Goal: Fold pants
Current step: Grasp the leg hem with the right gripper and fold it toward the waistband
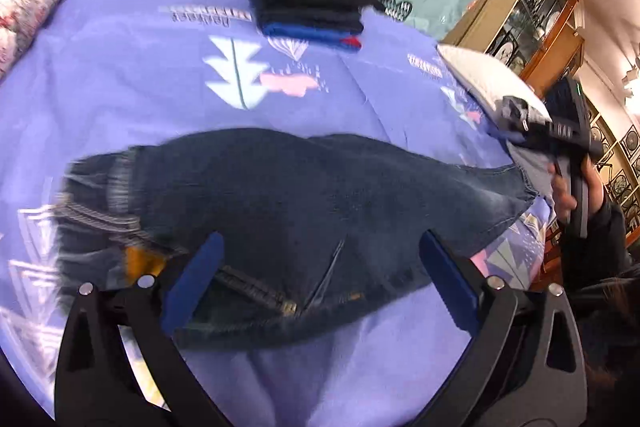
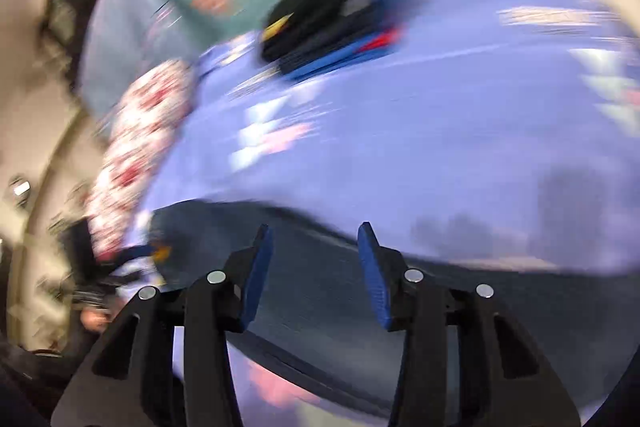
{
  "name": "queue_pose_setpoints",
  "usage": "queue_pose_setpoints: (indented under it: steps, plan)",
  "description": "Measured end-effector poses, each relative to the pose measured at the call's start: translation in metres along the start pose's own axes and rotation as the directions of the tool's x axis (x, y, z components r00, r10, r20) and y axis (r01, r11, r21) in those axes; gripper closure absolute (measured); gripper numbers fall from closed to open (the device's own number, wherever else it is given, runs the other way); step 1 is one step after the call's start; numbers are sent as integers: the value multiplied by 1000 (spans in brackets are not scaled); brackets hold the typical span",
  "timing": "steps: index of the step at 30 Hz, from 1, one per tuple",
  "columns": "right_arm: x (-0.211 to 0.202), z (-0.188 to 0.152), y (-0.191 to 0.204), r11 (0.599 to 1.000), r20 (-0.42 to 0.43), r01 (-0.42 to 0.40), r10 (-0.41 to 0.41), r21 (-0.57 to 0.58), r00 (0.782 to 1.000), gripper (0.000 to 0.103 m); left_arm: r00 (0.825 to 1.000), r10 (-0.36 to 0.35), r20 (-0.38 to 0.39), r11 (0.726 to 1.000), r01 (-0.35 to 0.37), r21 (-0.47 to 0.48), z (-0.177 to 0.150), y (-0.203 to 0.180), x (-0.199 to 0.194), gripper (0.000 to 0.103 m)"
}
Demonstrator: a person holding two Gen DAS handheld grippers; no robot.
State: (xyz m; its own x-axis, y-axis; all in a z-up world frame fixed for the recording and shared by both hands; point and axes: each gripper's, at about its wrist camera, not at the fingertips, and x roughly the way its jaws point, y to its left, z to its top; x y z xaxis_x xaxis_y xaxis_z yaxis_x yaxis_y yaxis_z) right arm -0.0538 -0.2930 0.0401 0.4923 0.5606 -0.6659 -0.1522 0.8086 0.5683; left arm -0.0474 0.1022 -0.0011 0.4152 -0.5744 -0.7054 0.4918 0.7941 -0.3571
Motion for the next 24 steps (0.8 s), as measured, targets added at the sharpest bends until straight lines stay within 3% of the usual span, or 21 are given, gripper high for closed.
queue_pose_setpoints:
  steps: [2,6,9,11,15,17,20,22,24]
  plan:
    - [57,19,21,997,-111,-76,74,-16,991,58,998,34,-58,999,-35,-31,-9,9,25,3]
    - [143,41,38,994,-278,-107,100,-10,955,58,996,89,-2,992,-89,94,-30,-7,24,3]
    - [182,50,42,995,-377,-98,86,-12,922,58,999,35,37,995,-39,97,-38,-2,16,3]
    - [187,48,42,994,-410,-112,100,-5,907,57,999,-3,53,996,-2,85,-39,3,13,3]
    - [180,49,41,971,-501,-229,234,74,833,56,996,-69,65,995,64,81,-40,7,6,3]
    - [172,47,40,965,-528,-254,252,70,811,56,994,-91,67,993,86,76,-38,8,6,3]
    - [168,49,21,985,-550,-165,166,51,818,56,993,-97,69,993,92,76,-38,8,7,3]
    - [175,48,8,980,-565,-166,201,113,800,56,993,-96,68,993,90,75,-38,8,8,3]
    - [188,43,15,961,-600,-224,276,162,751,55,993,-95,68,993,90,75,-37,8,8,3]
